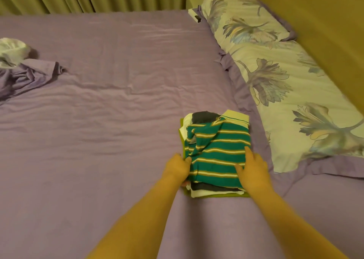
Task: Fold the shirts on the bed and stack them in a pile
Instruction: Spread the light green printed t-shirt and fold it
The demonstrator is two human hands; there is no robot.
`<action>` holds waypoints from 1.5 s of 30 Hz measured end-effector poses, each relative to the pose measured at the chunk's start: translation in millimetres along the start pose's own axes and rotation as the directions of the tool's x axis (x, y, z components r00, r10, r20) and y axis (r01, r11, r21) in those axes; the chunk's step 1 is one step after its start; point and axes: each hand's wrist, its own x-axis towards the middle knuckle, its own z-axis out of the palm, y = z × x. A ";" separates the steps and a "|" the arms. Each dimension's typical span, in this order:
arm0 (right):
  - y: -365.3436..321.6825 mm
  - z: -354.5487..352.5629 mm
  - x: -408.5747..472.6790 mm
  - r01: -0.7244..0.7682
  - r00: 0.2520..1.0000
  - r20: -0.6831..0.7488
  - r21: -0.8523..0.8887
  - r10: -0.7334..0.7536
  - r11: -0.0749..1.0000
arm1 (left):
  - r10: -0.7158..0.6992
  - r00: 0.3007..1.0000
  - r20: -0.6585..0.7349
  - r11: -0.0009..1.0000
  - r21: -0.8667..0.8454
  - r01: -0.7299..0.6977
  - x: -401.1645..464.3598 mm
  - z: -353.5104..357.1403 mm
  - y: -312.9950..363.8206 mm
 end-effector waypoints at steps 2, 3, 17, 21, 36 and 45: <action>-10.2 -4.8 -14.8 0.036 0.999 -0.002 -0.150 -0.036 0.988 | 0.024 0.999 0.033 0.994 0.103 -0.028 -12.9 -5.0 -7.7; -15.5 -7.0 -24.4 0.064 0.998 0.016 -0.204 -0.062 0.977 | 0.040 0.999 0.036 0.988 0.151 -0.045 -20.5 -7.7 -12.4; -108.7 -36.9 -190.0 0.409 0.901 0.282 -0.298 -0.330 0.863 | 0.052 0.998 -0.045 0.956 0.291 -0.037 -187.3 -88.4 -81.1; -147.5 -43.0 -241.9 0.500 0.857 0.306 -0.293 -0.415 0.815 | 0.036 0.995 -0.089 0.940 0.342 -0.004 -249.5 -119.2 -114.3; -298.2 17.5 -513.9 0.777 0.626 0.405 -0.257 -0.666 0.574 | -0.097 0.952 -0.290 0.920 0.339 0.197 -484.3 -227.7 -365.8; -381.4 77.1 -683.1 0.850 0.518 0.438 -0.167 -0.735 0.500 | -0.151 0.891 -0.428 0.930 0.246 0.275 -611.0 -282.9 -515.6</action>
